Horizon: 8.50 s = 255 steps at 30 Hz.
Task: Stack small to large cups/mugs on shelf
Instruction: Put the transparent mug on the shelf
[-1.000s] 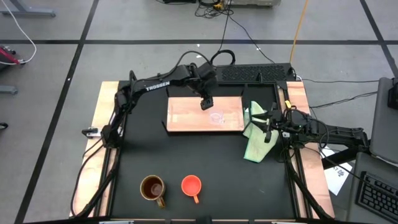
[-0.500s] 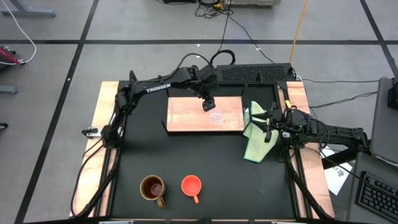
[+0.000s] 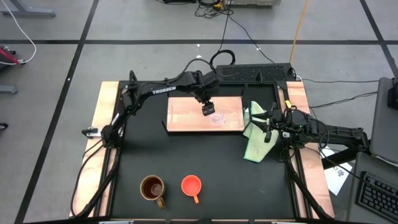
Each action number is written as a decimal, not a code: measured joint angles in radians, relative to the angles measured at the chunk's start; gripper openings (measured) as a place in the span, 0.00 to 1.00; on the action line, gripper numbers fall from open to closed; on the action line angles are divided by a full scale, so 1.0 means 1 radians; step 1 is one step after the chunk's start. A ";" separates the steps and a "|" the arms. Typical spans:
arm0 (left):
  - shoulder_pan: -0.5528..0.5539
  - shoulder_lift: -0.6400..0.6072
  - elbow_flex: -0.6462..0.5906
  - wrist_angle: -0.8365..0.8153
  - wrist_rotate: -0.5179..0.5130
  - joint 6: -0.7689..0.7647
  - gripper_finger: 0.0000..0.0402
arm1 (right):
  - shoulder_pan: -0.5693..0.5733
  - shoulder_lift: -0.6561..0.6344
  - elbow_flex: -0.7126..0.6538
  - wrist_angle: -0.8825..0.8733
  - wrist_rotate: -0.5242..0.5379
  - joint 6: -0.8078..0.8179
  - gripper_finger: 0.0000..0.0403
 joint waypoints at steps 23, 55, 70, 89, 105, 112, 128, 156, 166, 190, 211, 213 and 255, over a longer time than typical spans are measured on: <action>0.001 -0.002 0.030 0.013 -0.001 0.030 0.62 | 0.000 0.000 0.000 -0.007 0.000 -0.001 0.29; -0.058 -0.004 0.090 -0.084 -0.002 0.018 0.62 | 0.000 0.000 -0.001 -0.010 0.000 0.002 0.29; -0.074 -0.004 0.090 -0.089 -0.057 -0.002 0.62 | 0.000 0.000 -0.001 -0.010 0.000 0.002 0.29; -0.091 0.049 0.087 -0.113 -0.058 -0.016 0.62 | 0.000 0.000 -0.001 -0.008 0.000 0.002 0.29; -0.090 0.061 0.088 -0.105 -0.072 0.066 0.36 | 0.000 0.000 -0.001 -0.011 0.000 -0.001 0.29; -0.089 0.061 0.088 -0.104 -0.076 0.089 0.03 | 0.000 0.000 -0.001 -0.011 0.000 -0.001 0.29; -0.103 0.040 0.088 -0.111 -0.056 0.096 0.30 | 0.000 0.000 -0.001 -0.017 0.000 -0.002 0.29; -0.095 0.031 0.090 -0.230 -0.041 0.281 0.01 | 0.000 0.000 -0.001 -0.023 0.000 -0.001 0.29; -0.089 -0.012 0.087 -0.241 -0.054 0.293 0.00 | 0.000 0.000 -0.001 -0.031 0.000 -0.001 0.29; -0.048 -0.162 0.088 -0.353 -0.061 0.241 0.00 | 0.000 -0.001 -0.020 -0.015 0.000 -0.002 0.29; 0.013 -0.614 -0.603 0.002 -0.048 0.193 0.00 | 0.000 0.001 -0.063 0.083 0.000 -0.009 0.29; 0.007 -0.626 -0.621 0.003 -0.042 0.191 0.00 | 0.000 0.001 -0.064 0.098 0.000 -0.009 0.29; 0.006 -0.624 -0.753 0.057 -0.021 0.416 0.00 | 0.000 0.000 -0.063 0.114 0.000 -0.009 0.29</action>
